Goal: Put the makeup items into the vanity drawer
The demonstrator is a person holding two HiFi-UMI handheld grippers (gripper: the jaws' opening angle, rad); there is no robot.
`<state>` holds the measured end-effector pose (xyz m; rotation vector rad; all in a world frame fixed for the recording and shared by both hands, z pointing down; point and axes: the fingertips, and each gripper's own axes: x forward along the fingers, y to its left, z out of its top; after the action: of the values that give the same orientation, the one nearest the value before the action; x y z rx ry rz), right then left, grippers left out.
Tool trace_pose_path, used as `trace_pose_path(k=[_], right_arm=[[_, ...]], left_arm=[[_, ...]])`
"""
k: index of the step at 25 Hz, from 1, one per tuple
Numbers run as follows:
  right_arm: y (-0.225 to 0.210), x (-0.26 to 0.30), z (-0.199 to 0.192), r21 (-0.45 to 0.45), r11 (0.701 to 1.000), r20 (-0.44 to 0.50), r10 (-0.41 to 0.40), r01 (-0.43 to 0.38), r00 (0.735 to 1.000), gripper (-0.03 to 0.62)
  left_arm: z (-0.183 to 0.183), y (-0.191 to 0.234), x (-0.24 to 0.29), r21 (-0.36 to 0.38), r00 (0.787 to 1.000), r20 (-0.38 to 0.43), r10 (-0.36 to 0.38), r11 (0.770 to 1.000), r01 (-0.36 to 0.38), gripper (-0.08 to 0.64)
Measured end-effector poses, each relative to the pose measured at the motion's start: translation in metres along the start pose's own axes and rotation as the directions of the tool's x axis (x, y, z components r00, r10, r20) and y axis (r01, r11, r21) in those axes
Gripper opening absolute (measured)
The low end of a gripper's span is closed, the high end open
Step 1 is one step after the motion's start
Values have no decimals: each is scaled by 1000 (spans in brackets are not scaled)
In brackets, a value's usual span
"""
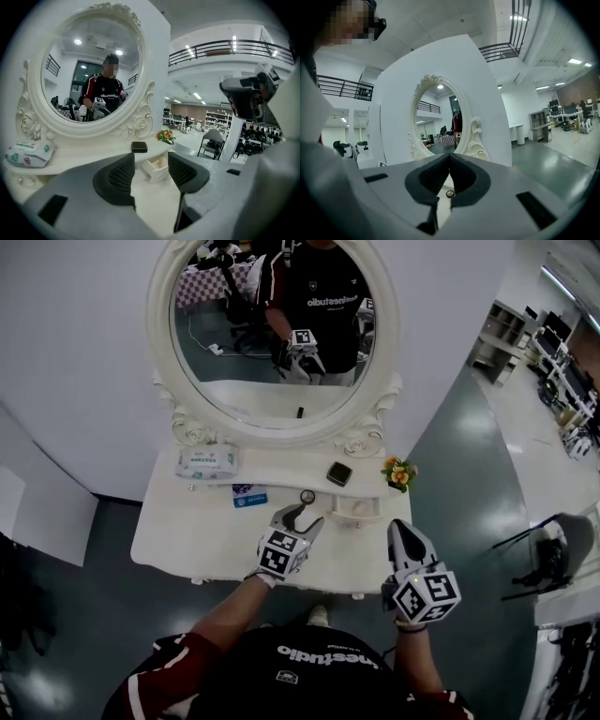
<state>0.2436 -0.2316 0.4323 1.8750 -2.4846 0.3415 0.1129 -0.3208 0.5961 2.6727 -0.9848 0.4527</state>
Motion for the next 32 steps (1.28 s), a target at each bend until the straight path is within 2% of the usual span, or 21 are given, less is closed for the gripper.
trace_pose_path(k=[6,13,20,26,32], right_arm=[[36,10,3,-14,999,-5,33,-33,999,5],[84,29,2,-34,996,-14,76,-77,997,4],[130,34,4,-46,995,2,92,-92,996,5],[153,26,1,-45,996,26,74,-73,997,5],[172,22,4,-50,997,46,65,-63,997,4]], left_arm=[[9,18,-48,-12,998,52,18,1000,-18,213],[17,50,-112,-45,990,122,72,997,-67,213],[30,73,-173,-21,976,188,108,994,-106,213],[66,76,-233,27,948,296,118,991,-132,213],[99,79,-280,19,912,392,122,990,-140,211]])
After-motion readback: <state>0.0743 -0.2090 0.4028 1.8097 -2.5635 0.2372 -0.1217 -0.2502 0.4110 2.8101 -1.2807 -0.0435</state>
